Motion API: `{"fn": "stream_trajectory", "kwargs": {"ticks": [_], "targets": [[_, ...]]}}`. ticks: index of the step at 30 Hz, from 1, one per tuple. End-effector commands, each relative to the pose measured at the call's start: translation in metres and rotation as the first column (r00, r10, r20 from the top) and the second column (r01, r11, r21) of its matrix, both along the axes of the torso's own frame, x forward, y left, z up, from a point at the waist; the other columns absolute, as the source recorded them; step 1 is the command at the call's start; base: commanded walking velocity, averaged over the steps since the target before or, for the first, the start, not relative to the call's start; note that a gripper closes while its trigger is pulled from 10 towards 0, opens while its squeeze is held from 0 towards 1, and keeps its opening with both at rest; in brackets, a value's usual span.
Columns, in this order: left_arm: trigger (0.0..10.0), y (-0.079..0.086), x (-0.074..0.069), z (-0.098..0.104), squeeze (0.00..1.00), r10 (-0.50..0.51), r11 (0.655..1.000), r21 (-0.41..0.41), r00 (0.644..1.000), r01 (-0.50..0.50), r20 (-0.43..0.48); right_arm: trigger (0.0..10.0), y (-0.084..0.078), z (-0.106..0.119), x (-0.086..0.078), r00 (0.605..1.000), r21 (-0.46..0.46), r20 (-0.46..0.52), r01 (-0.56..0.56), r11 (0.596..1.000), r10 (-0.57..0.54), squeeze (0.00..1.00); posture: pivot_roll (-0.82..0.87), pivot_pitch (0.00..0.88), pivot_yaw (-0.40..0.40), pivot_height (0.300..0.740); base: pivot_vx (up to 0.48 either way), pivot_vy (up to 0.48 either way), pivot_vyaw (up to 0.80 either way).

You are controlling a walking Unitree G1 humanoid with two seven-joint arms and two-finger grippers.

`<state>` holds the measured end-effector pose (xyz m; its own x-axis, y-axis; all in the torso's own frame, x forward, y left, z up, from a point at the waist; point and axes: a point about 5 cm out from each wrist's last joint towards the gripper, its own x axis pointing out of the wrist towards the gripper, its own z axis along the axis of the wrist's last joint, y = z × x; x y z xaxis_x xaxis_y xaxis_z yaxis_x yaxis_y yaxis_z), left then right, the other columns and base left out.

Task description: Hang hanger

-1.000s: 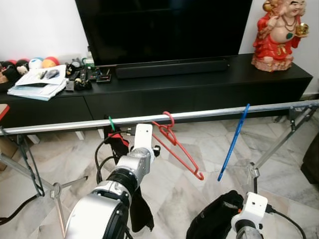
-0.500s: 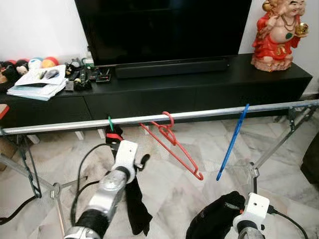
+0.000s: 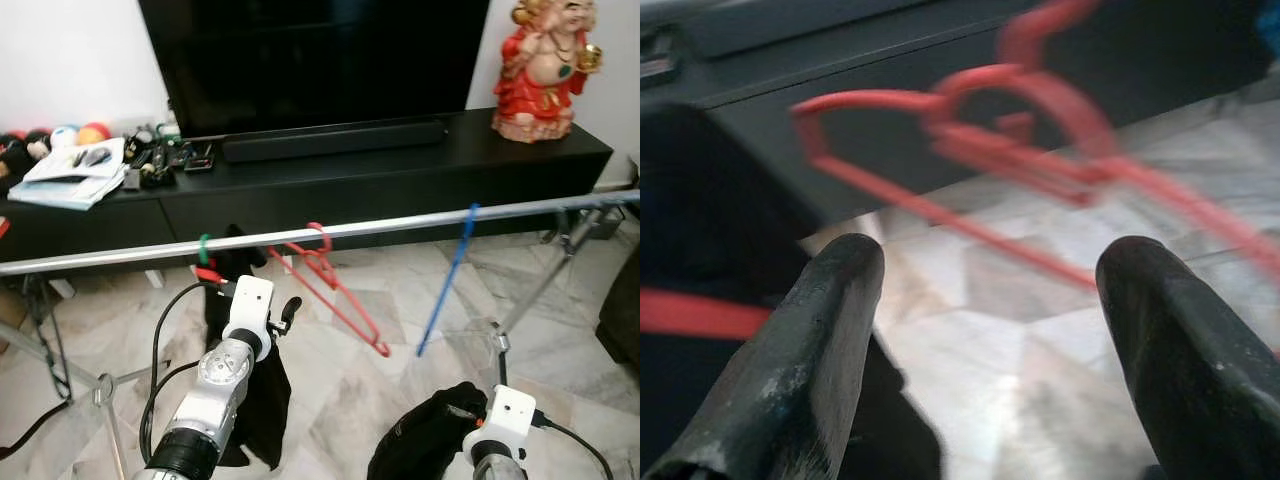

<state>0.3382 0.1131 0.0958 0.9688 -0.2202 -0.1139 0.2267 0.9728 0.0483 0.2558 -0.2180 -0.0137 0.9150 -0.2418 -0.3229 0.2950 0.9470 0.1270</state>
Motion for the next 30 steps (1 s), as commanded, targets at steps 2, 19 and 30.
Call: {"fn": "stream_trajectory", "kwargs": {"ticks": [2,19,30], "targets": [[10.0,0.005,-0.001,0.002,0.0,-0.009,1.0,0.005,1.0,0.009,0.001,10.0,-0.006,0.026,0.017,0.987,-0.031,0.156,0.03,0.999,-0.025,0.0,-0.03,0.026,0.061,0.74,0.0,0.0,0.0],[10.0,0.007,-0.001,0.008,0.0,-0.021,0.999,-0.05,1.0,0.021,0.013,10.0,0.005,0.039,0.029,0.974,-0.03,0.227,0.002,1.0,0.005,0.0,-0.03,0.041,0.071,0.74,0.0,0.0,0.0],[10.0,0.022,-0.005,0.005,0.0,0.007,0.998,-0.064,1.0,-0.006,0.006,10.0,0.004,0.036,0.026,0.978,-0.033,0.207,0.006,0.999,0.001,0.0,-0.03,0.052,0.081,0.74,0.12,0.0,0.0]]}}
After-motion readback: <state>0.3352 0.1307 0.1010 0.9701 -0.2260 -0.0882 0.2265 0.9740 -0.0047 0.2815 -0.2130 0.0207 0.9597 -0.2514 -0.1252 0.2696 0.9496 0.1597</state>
